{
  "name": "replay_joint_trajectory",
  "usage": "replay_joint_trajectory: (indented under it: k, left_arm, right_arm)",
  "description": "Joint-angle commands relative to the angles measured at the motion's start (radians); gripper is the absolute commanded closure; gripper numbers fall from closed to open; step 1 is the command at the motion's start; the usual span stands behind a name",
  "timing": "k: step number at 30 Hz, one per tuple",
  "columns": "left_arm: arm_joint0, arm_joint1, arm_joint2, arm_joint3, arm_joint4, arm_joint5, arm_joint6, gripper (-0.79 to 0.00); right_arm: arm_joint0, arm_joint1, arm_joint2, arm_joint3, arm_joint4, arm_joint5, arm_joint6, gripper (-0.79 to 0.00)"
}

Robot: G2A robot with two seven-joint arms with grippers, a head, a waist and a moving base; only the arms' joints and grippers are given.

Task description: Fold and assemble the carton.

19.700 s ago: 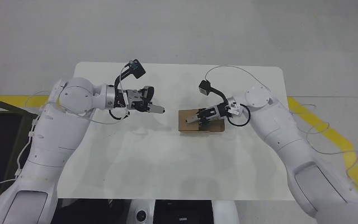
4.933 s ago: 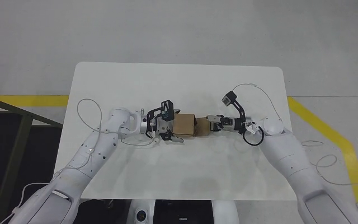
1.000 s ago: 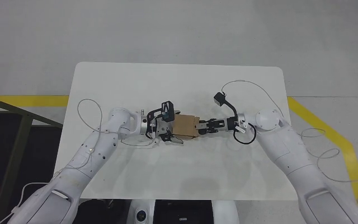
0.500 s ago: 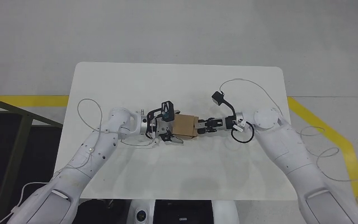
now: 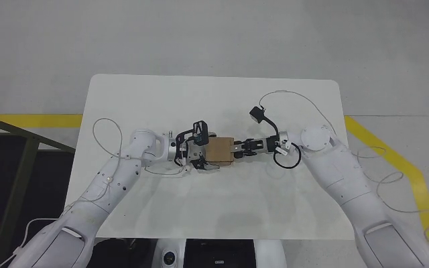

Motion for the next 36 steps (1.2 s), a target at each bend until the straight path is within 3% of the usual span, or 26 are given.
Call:
replay_joint_trajectory:
  k: [1, 14, 17, 20, 36]
  left_arm:
    - [0.000, 0.000, -0.001, 0.000, 0.001, 0.000, -0.002, -0.785]
    - [0.001, -0.001, 0.000, 0.000, -0.002, 0.000, -0.005, -0.785]
    - [0.001, -0.001, 0.000, 0.001, -0.003, 0.000, -0.006, -0.785]
    - [0.000, -0.001, 0.000, 0.001, -0.003, 0.000, -0.007, -0.785]
    - [0.001, -0.001, 0.001, 0.001, -0.003, 0.000, -0.006, -0.785]
  right_arm:
    - [-0.007, 0.004, 0.010, -0.002, -0.002, -0.003, 0.001, -0.249]
    - [-0.067, 0.030, 0.075, -0.069, 0.004, -0.005, 0.003, -0.259]
    - [-0.072, 0.032, 0.080, -0.077, 0.002, -0.001, 0.003, -0.329]
    - [-0.074, 0.033, 0.083, -0.080, -0.008, 0.005, 0.000, -0.345]
    - [-0.103, 0.050, 0.123, -0.114, -0.053, 0.033, -0.041, -0.342]
